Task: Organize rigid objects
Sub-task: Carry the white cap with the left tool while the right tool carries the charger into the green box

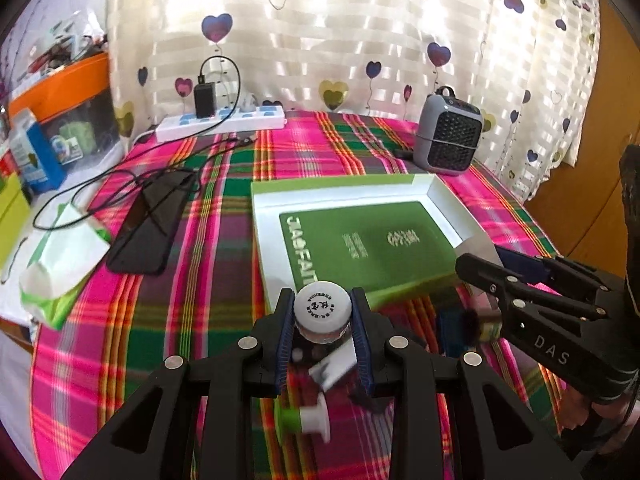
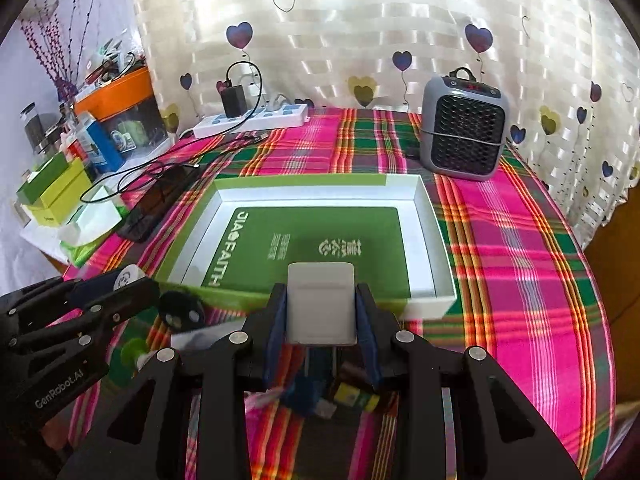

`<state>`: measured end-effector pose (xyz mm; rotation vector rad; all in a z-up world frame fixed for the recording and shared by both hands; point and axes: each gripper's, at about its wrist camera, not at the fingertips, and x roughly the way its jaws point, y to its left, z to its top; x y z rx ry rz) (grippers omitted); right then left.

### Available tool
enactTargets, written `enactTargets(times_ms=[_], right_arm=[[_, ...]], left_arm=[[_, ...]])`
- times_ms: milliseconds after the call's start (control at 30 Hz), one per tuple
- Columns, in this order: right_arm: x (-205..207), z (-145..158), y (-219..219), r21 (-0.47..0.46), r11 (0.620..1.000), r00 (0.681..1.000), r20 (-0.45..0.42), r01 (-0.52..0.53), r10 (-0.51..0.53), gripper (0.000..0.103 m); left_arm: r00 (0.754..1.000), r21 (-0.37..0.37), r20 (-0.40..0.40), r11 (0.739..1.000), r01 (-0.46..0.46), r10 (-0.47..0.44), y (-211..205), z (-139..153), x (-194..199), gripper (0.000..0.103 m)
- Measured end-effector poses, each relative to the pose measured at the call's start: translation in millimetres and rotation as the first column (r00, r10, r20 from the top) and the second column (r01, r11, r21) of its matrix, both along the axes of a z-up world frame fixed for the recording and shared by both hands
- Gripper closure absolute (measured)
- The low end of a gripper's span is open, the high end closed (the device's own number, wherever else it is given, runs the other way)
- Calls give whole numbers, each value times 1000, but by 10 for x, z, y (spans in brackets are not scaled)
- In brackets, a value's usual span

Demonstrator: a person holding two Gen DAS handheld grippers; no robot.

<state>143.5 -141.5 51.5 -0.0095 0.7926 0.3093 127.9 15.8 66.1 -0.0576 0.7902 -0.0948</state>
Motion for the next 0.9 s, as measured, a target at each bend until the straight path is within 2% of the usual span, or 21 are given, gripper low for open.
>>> enactTargets(times_ms=[133, 233, 367, 900], right_arm=[[139, 14, 11, 1, 1000, 1000, -9, -7, 7, 68], [278, 33, 32, 3, 1000, 1000, -14, -15, 15, 68], [455, 32, 61, -5, 1000, 999, -17, -29, 29, 68], [1119, -267, 256, -9, 998, 993, -100, -62, 61, 68]], left_arm=[[1000, -32, -22, 999, 3, -4, 27, -14, 200, 77], [1000, -15, -22, 1000, 1, -1, 29, -20, 330, 77], [999, -29, -39, 1000, -5, 4, 89, -37, 543, 77], [995, 36, -97, 999, 15, -12, 52, -332, 1196, 77]])
